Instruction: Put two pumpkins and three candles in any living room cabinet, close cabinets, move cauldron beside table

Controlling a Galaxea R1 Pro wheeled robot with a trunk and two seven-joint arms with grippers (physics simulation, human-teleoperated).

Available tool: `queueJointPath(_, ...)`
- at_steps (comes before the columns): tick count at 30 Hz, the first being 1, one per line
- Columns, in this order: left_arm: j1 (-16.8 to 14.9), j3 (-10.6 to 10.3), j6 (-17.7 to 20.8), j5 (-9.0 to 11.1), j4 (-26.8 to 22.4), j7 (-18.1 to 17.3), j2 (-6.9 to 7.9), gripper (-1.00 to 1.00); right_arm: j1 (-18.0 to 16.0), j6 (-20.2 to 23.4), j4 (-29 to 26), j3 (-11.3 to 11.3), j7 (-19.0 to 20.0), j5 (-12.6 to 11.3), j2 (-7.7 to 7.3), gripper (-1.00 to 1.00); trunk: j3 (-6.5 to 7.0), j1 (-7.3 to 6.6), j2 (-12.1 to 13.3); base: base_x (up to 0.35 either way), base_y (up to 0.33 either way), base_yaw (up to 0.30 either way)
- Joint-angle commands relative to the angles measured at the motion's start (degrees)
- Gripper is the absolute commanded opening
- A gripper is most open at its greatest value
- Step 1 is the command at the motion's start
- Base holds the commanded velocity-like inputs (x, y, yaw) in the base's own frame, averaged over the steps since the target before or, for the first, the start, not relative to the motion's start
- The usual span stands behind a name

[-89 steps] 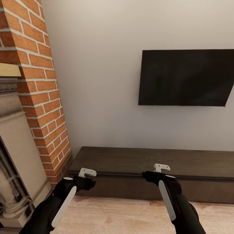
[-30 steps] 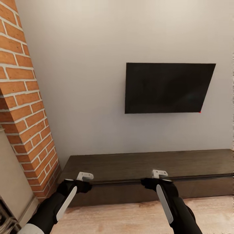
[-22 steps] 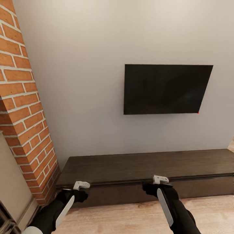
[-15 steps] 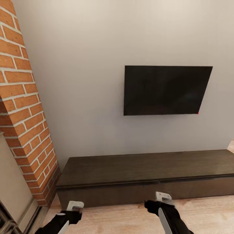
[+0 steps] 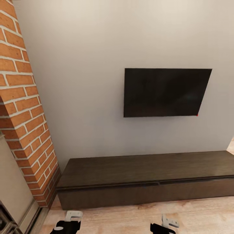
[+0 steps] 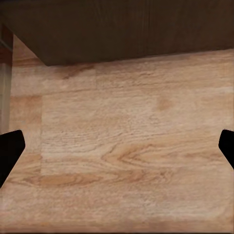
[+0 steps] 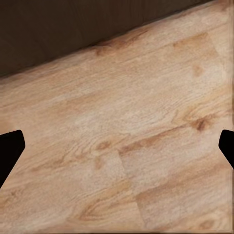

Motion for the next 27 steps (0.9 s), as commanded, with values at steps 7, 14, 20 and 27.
queueJointPath(7, 1.46, -0.5, -4.97, 0.39, 5.1, 0.25, -1.48, 1.0, -0.01, -4.58, 5.43, -0.04, -0.2, -0.2, -0.07, 1.0, 1.2, -1.54, 2.78, 0.0, 0.0, 0.0)
queueJointPath(14, 6.0, -0.55, -8.93, 0.31, 6.16, 0.24, -1.7, 1.0, -0.01, -5.72, 9.58, -0.05, -0.21, -0.21, -0.06, 1.0, 2.45, -3.08, 5.59, 0.0, 0.0, 0.0)
queueJointPath(20, 9.12, -0.58, -11.52, 0.27, 6.28, 0.24, -1.63, 1.0, -0.01, -6.59, 13.43, -0.22, -0.25, -0.07, -0.19, 1.0, 3.53, -4.4, 7.99, 0.0, 0.0, 0.0)
queueJointPath(27, 10.89, -0.58, -12.06, 0.2, 6.43, 0.24, -1.69, 1.0, -0.01, -6.85, 17.95, -0.23, -0.29, -0.19, -0.69, 1.0, 4.79, -5.94, 10.8, 0.0, 0.0, 0.0)
